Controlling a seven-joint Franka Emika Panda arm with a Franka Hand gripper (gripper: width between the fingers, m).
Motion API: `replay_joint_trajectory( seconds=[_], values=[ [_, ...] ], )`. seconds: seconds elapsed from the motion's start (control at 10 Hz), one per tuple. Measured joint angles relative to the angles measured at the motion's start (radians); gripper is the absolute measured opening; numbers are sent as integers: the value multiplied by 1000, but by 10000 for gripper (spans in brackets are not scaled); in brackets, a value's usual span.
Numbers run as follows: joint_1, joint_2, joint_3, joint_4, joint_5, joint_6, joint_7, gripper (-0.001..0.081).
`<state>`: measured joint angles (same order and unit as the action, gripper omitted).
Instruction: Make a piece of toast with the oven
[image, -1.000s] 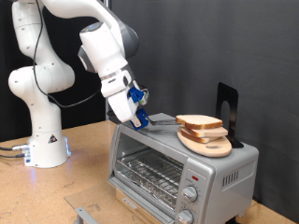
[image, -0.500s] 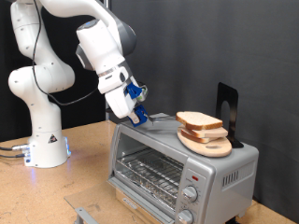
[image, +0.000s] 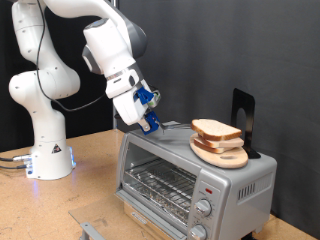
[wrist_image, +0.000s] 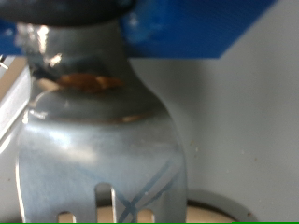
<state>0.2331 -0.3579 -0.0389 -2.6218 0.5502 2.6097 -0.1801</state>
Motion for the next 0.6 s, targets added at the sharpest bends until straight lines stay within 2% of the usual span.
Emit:
replay_joint_trajectory(
  seconds=[0.3, 0.6],
  values=[
    [0, 39, 1, 63, -23, -55, 36, 389],
    [-1, 70, 1, 92, -48, -132, 52, 389]
  ],
)
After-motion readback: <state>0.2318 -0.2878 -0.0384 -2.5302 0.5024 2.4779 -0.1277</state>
